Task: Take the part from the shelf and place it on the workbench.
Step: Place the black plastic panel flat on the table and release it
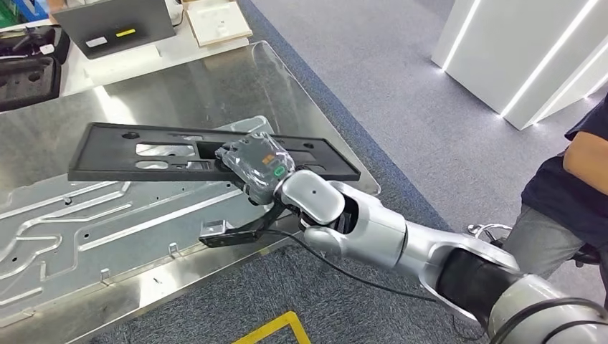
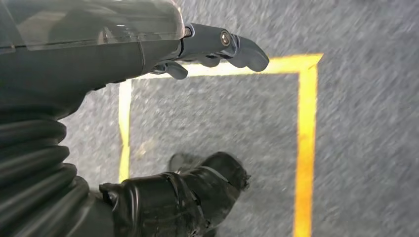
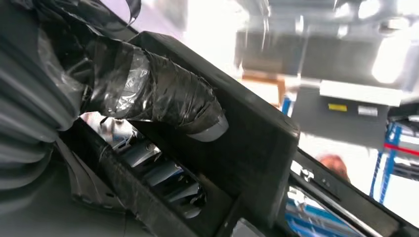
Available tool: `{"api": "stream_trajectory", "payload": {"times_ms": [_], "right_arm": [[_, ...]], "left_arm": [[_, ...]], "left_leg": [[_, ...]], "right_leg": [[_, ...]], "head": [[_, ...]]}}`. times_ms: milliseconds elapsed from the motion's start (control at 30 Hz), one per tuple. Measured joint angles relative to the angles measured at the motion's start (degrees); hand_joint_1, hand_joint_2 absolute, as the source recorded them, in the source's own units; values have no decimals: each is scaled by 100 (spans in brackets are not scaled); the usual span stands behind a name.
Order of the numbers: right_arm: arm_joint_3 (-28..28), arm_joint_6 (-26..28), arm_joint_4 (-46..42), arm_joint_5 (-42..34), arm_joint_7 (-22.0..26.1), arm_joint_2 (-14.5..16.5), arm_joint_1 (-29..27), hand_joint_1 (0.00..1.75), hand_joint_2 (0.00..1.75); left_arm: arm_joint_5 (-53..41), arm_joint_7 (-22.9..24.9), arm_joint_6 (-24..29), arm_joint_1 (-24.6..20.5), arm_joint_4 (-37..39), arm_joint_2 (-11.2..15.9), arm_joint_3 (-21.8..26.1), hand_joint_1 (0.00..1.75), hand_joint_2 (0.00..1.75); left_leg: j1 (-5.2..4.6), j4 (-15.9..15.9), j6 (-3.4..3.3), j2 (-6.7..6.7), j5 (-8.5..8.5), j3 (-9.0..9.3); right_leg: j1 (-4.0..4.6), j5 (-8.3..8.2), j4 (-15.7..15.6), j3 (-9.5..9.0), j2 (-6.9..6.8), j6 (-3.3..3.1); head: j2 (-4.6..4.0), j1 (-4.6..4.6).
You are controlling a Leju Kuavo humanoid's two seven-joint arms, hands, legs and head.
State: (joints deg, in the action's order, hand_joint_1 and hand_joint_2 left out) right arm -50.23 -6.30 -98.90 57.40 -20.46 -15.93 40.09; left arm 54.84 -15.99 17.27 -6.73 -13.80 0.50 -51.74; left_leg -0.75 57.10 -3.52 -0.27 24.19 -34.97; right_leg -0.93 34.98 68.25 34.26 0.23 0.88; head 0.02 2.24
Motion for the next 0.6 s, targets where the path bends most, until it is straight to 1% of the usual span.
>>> {"api": "stream_trajectory", "payload": {"times_ms": [33, 67, 100, 133, 167, 200, 233, 267, 333, 400, 433, 467, 533, 567, 600], "right_arm": [[-41, -89, 93, -1, 40, -5, 91, 175, 175], [-87, -179, 198, -15, 93, -8, 163, 175, 175], [-141, -255, 314, -37, 148, -9, 225, 175, 175], [-196, -320, 433, -58, 203, -9, 287, 175, 175], [-244, -362, 547, -75, 247, -9, 353, 175, 175], [-286, -382, 659, -83, 278, -9, 420, 175, 175], [-318, -391, 748, -83, 299, -8, 494, 175, 175], [-349, -394, 831, -84, 314, -6, 555, 175, 175], [-409, -421, 978, -87, 350, -4, 643, 175, 175], [-470, -472, 1144, -92, 419, 7, 691, 175, 175], [-507, -490, 1241, -94, 474, 22, 727, 175, 175], [-549, -495, 1339, -96, 542, 45, 767, 175, 175], [-652, -479, 1556, -95, 717, 93, 847, 175, 175], [-704, -466, 1661, -93, 807, 115, 870, 175, 175], [-761, -454, 1770, -85, 897, 139, 884, 175, 175]], "left_arm": [[-8, 1, -5, -19, 1, 1, -8, 0, 175], [-19, 2, -12, -35, 0, -1, -17, 0, 175], [-30, 4, -19, -41, -1, -4, -25, 0, 175], [-40, 8, -25, -41, -1, -10, -31, 0, 175], [-47, 11, -28, -39, -2, -18, -33, 0, 175], [-51, 14, -29, -38, -2, -24, -34, 0, 175], [-52, 18, -31, -45, -1, -28, -35, 0, 175], [-52, 19, -33, -59, -1, -31, -37, 0, 175], [-50, 22, -40, -76, -1, -32, -42, 0, 175], [-51, 26, -66, -61, -1, -31, -46, 0, 175], [-54, 29, -83, -55, -1, -33, -48, 0, 175], [-58, 31, -96, -55, -1, -37, -50, 0, 175], [-75, 33, -109, -66, -2, -48, -60, 0, 175], [-90, 34, -109, -70, -2, -52, -67, 0, 175], [-104, 38, -109, -71, -2, -55, -74, 0, 175]], "left_leg": [[2, 4, -8, -4, 40, 34], [7, 15, -5, -13, 88, 73], [18, 38, 7, -27, 143, 119], [35, 78, 27, -43, 208, 166], [53, 136, 54, -57, 285, 208], [61, 198, 91, -72, 362, 216], [60, 273, 129, -85, 430, 204], [55, 323, 168, -94, 470, 177], [50, 352, 221, -105, 490, 138], [62, 385, 267, -88, 531, 109], [71, 531, 298, -72, 606, 40], [82, 782, 330, -55, 714, -96], [102, 1512, 382, -31, 951, -530], [108, 1789, 394, -25, 987, -730], [111, 1886, 398, -20, 918, -849]], "right_leg": [[-12, 57, 377, 276, 2, 18], [-21, 25, 621, 506, -1, 41], [-34, -125, 650, 638, -3, 65], [-48, -384, 462, 663, -5, 89], [-64, -677, 119, 606, -10, 109], [-67, -887, -170, 527, -13, 123], [-68, -980, -423, 445, -9, 113], [-59, -985, -544, 405, -4, 84], [-39, -909, -609, 376, 12, 5], [-52, -908, -635, 351, 12, -58], [-68, -907, -663, 327, 12, -84], [-82, -901, -684, 302, 11, -105], [-85, -882, -698, 272, 7, -126], [-84, -867, -698, 256, 4, -131], [-83, -848, -698, 233, 1, -133]], "head": [[0, 3], [0, 5], [0, 5], [0, 5], [0, 5], [-1, 6], [-1, 4], [-1, 2], [0, 2], [0, 6], [0, 4], [0, 2], [0, -2], [0, -2], [0, -2]]}}
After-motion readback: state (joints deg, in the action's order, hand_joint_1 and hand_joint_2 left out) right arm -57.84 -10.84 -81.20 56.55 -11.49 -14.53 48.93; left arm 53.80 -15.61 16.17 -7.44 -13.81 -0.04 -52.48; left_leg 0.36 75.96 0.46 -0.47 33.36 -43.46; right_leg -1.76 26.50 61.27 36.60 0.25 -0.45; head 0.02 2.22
